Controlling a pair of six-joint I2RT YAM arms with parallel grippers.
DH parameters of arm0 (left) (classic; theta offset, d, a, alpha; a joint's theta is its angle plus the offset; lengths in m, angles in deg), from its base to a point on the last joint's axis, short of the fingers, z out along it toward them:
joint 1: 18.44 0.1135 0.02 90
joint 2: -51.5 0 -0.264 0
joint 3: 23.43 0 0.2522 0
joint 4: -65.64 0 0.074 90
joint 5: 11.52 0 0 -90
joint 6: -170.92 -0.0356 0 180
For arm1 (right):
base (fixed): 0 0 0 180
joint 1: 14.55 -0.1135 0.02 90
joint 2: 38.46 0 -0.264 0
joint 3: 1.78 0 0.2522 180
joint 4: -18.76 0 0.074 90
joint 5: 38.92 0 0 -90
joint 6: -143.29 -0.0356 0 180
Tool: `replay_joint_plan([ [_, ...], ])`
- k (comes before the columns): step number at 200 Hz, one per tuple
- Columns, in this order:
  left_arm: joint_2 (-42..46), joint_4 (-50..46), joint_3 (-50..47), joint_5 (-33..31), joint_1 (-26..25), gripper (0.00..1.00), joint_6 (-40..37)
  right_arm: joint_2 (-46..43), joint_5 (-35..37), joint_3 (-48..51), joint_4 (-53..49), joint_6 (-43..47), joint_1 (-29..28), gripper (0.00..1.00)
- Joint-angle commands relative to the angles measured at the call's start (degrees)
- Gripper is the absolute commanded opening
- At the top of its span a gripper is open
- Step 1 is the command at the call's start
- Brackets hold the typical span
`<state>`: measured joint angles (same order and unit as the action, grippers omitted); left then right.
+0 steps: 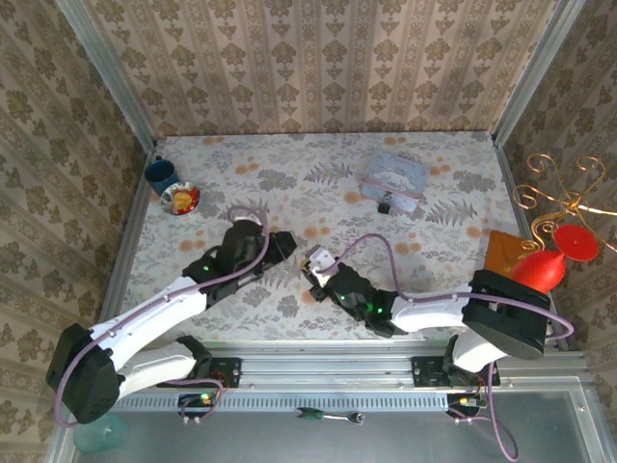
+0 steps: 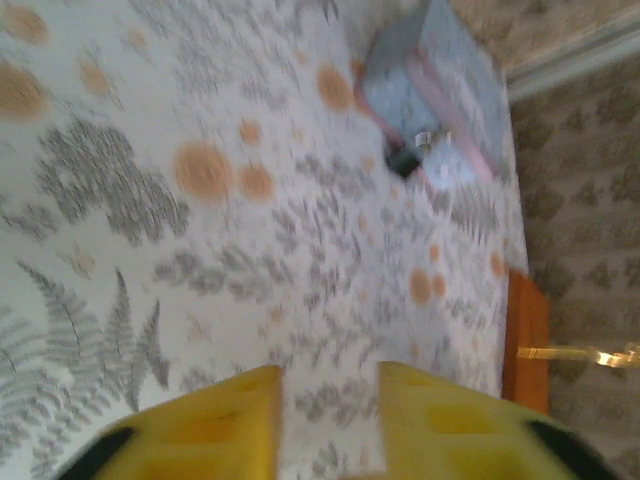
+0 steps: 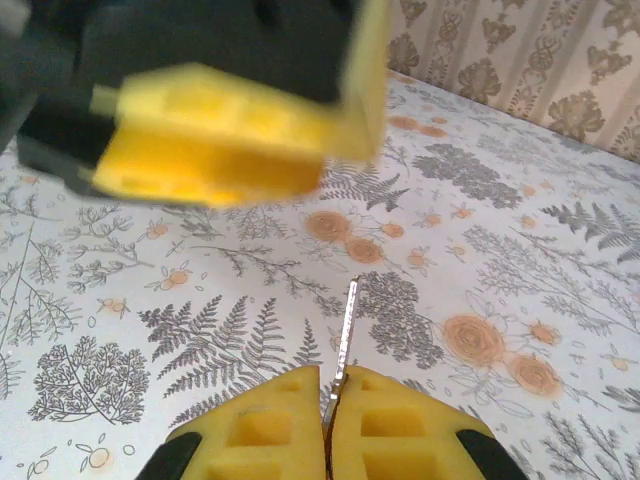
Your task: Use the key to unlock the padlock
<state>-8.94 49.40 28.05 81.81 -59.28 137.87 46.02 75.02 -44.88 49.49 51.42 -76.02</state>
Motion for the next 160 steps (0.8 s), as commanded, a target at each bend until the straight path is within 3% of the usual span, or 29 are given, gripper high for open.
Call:
replay_joint_plan([
  [1,1.1,1.0,3.3,6.4,4.1,0.40,-16.8,-6.2,-4.9,2.5,-2.2,-11.3,3.7,0.00],
  [28,2.7,6.8,1.8,11.0,5.0,0.47,-29.7,-12.0,-18.6,7.7,1.2,-20.0,9.2,0.00],
  [54,2.9,12.6,0.3,19.7,3.3,0.64,-34.1,-16.8,-22.0,9.4,-0.3,-20.5,9.2,0.00],
  [80,2.6,9.2,2.2,17.2,-3.3,0.75,-41.3,-20.0,-23.8,11.2,1.7,-21.8,9.3,0.00],
  [132,-0.1,9.5,3.1,19.9,-4.5,0.71,-39.7,-23.9,-24.3,12.0,1.3,-21.3,9.2,0.00],
  [160,-3.1,10.1,5.0,24.9,-4.6,0.61,-37.1,-22.4,-25.2,11.3,3.0,-21.2,9.0,0.00],
])
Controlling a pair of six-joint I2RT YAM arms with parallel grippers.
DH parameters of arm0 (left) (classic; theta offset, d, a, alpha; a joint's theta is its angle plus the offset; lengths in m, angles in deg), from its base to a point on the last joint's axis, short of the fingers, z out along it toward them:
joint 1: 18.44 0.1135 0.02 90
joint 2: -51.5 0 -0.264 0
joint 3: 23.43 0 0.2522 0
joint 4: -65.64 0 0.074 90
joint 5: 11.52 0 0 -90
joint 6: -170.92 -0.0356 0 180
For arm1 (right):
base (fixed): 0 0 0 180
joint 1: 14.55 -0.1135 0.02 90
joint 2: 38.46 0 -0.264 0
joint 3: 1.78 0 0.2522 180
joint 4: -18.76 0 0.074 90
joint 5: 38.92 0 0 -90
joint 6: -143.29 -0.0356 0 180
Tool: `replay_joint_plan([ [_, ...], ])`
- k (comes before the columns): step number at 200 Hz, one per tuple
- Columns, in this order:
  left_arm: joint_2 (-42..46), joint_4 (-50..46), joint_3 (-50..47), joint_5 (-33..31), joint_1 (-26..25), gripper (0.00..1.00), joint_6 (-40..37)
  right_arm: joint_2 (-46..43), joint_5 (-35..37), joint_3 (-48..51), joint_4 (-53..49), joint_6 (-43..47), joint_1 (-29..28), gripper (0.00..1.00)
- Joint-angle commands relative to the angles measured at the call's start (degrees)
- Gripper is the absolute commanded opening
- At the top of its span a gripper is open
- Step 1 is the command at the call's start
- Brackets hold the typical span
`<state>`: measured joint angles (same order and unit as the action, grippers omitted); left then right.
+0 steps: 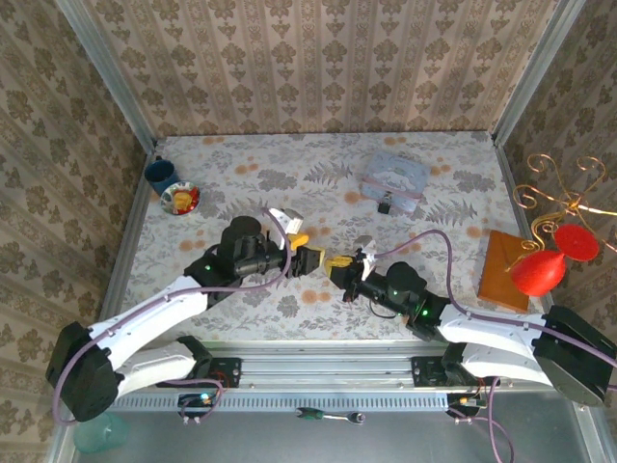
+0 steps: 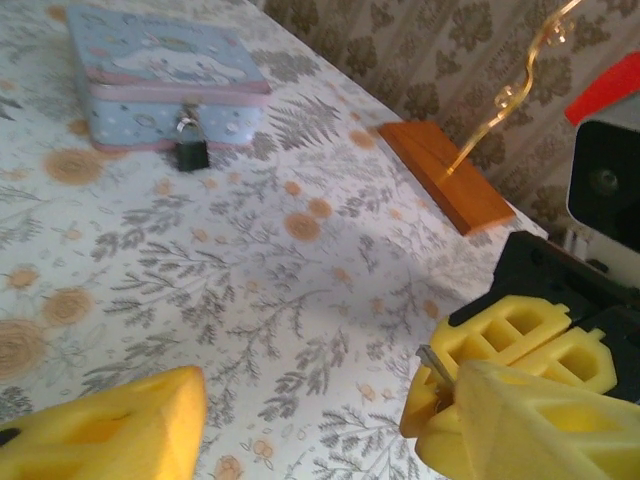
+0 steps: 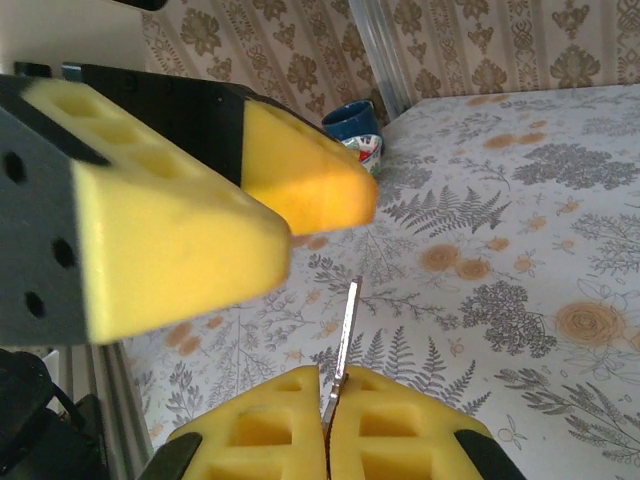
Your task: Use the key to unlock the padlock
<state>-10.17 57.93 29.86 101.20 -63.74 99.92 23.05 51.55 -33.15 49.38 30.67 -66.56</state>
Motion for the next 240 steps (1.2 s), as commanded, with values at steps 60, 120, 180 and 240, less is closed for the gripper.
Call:
replay_joint_plan([
  [60,-5.4,-3.8,7.5,10.8,-0.8,0.47,1.9,2.6,-1.9,-2.5,3.6,0.5,-0.8,0.00],
  [120,-7.1,-6.4,8.7,10.2,-1.3,0.47,4.2,-1.1,0.1,-1.8,-0.4,2.6,-0.8,0.00],
  [180,-8.7,-0.9,8.2,13.2,-2.1,0.28,7.5,-2.5,0.6,-1.6,-2.3,3.2,-0.8,0.00],
  [240,-9.1,2.1,7.5,13.7,-2.1,0.11,9.3,-2.5,2.0,-1.4,-2.8,3.0,-0.8,0.00],
])
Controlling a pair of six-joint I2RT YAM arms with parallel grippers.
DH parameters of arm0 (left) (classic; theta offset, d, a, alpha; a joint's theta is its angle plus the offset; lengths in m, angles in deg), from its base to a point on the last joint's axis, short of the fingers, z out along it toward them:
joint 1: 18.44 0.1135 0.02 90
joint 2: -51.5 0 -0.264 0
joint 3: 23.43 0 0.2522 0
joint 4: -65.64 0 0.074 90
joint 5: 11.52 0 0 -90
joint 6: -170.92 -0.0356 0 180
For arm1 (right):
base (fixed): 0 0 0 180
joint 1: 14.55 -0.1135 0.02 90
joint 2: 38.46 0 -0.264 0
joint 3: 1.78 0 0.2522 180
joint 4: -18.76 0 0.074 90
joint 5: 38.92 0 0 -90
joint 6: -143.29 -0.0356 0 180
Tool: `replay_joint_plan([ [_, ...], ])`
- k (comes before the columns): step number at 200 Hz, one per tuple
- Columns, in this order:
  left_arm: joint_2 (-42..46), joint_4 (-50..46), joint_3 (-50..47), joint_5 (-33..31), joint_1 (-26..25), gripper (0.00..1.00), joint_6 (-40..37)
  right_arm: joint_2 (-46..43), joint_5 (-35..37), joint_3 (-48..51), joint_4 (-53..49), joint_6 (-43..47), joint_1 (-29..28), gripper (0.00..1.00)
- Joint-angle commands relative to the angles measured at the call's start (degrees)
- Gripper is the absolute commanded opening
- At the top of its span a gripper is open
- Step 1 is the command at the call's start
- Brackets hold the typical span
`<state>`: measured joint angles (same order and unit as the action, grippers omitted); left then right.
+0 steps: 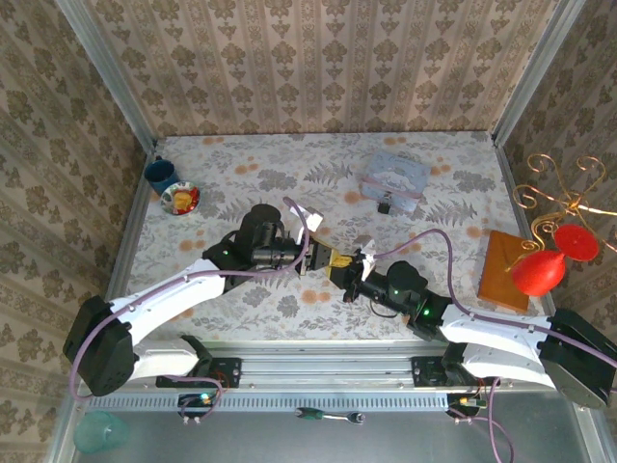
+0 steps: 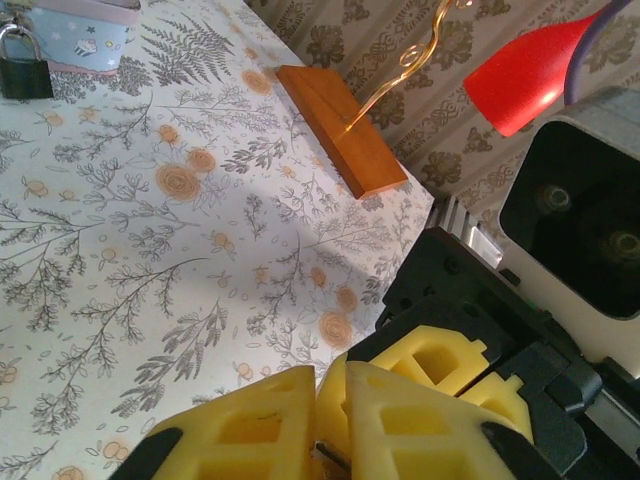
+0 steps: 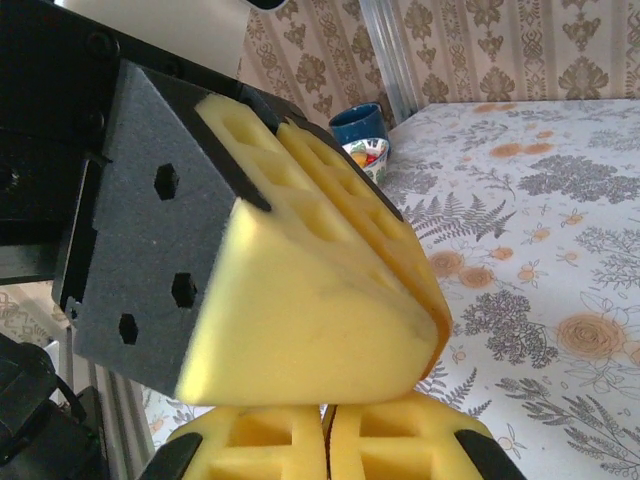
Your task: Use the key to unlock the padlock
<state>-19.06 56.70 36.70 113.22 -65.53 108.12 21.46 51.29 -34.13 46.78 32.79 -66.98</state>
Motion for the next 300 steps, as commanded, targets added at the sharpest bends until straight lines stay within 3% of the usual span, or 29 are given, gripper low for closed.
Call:
replay_joint_plan([
  [1,-0.3,3.4,0.6,1.6,-0.4,0.11,1.1,-0.9,2.3,-0.4,-0.3,0.8,-0.4,0.00],
  [31,-0.4,3.7,0.9,-0.3,-0.4,0.01,2.3,-1.0,5.0,-0.7,-1.3,-0.1,-0.3,0.00],
  [48,-0.1,5.4,0.7,-4.6,-0.4,0.00,5.1,-0.9,5.8,-2.4,-4.9,-0.5,0.3,0.08],
  [87,1.0,3.9,0.6,-18.5,-0.3,0.00,11.8,-1.3,10.6,-1.9,-2.6,-2.8,1.3,0.63],
  [100,1.9,2.5,-0.4,-24.5,-0.3,0.00,15.8,-1.5,15.4,-1.7,-3.1,-4.7,1.3,0.74],
  [117,2.9,2.3,-3.1,-30.6,-0.1,0.00,24.6,-2.4,16.9,-1.0,-2.6,-7.7,2.2,0.74],
  [137,3.2,5.5,-5.4,-30.9,-0.2,0.00,29.4,-4.3,16.5,-1.7,-4.1,-13.8,3.1,0.68],
  [159,4.4,6.4,-6.8,-31.0,-0.5,0.00,33.8,-6.4,17.1,-6.1,-16.1,-22.8,3.4,0.64],
  [172,5.2,5.4,-7.0,-31.5,-0.8,0.00,35.9,-6.7,15.1,-5.7,-15.3,-25.8,3.7,0.62],
  [196,6.0,4.8,-6.7,-31.6,-1.7,0.00,36.3,-5.1,7.3,-5.0,-11.2,-30.6,6.1,0.58],
  [231,5.8,14.0,-9.7,-30.4,-2.1,0.00,35.7,-0.3,0.3,-6.3,-6.1,-40.5,7.3,0.52],
  [300,4.4,24.5,-10.8,-25.9,-2.2,0.00,36.7,0.0,-2.2,-6.5,-0.1,-42.3,7.4,0.49],
])
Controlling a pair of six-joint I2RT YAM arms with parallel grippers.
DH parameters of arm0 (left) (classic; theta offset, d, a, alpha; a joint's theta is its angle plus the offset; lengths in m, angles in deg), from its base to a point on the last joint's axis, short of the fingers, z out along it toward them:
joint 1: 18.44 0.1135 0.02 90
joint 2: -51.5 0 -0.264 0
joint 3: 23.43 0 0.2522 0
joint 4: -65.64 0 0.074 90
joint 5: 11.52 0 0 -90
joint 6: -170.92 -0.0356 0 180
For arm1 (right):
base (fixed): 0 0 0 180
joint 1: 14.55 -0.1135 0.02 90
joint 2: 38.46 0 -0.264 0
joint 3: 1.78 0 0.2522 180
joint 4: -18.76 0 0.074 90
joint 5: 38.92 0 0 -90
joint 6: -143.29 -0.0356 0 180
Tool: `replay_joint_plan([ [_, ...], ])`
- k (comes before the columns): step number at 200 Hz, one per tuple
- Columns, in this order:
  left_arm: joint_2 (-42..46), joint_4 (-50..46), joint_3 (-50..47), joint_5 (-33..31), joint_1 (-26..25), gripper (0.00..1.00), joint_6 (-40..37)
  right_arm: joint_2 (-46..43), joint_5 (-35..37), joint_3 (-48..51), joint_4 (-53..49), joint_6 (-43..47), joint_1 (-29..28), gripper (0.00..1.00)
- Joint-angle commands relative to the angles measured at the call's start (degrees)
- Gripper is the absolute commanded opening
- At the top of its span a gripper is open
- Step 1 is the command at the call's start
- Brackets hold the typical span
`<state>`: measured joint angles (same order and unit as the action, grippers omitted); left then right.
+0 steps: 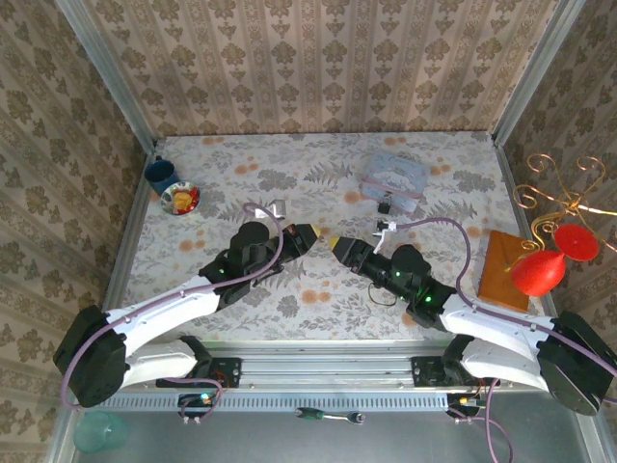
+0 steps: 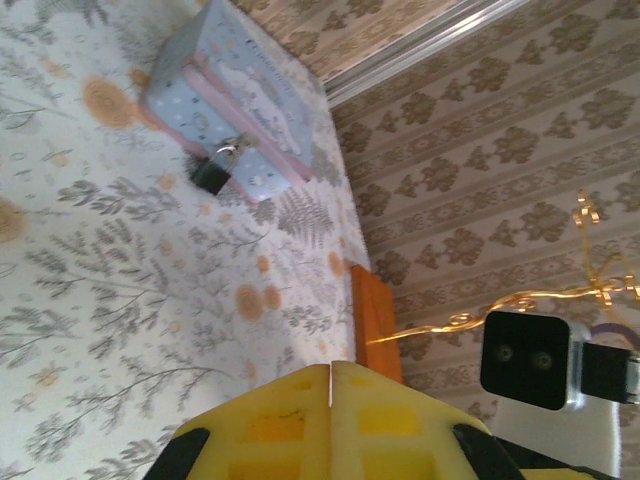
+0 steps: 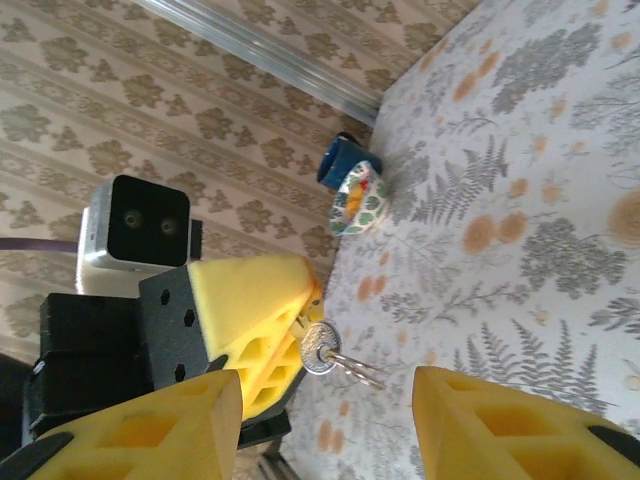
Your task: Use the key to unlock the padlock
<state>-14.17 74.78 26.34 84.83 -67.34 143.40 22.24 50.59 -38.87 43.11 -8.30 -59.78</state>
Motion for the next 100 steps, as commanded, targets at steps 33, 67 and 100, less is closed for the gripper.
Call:
replay_joint_plan([
  [33,-0.8,7.0,0.0,3.6,-0.8,0.00,0.3,-0.2,-1.3,-1.1,4.7,-1.8,0.6,0.44],
  [67,-1.7,9.0,0.2,5.0,-1.1,0.00,0.4,1.2,-2.4,0.5,9.1,-3.7,1.7,0.40],
  [100,-2.7,7.9,1.5,4.8,-2.1,0.00,0.2,1.8,-2.0,2.3,14.3,-3.9,2.0,0.40],
])
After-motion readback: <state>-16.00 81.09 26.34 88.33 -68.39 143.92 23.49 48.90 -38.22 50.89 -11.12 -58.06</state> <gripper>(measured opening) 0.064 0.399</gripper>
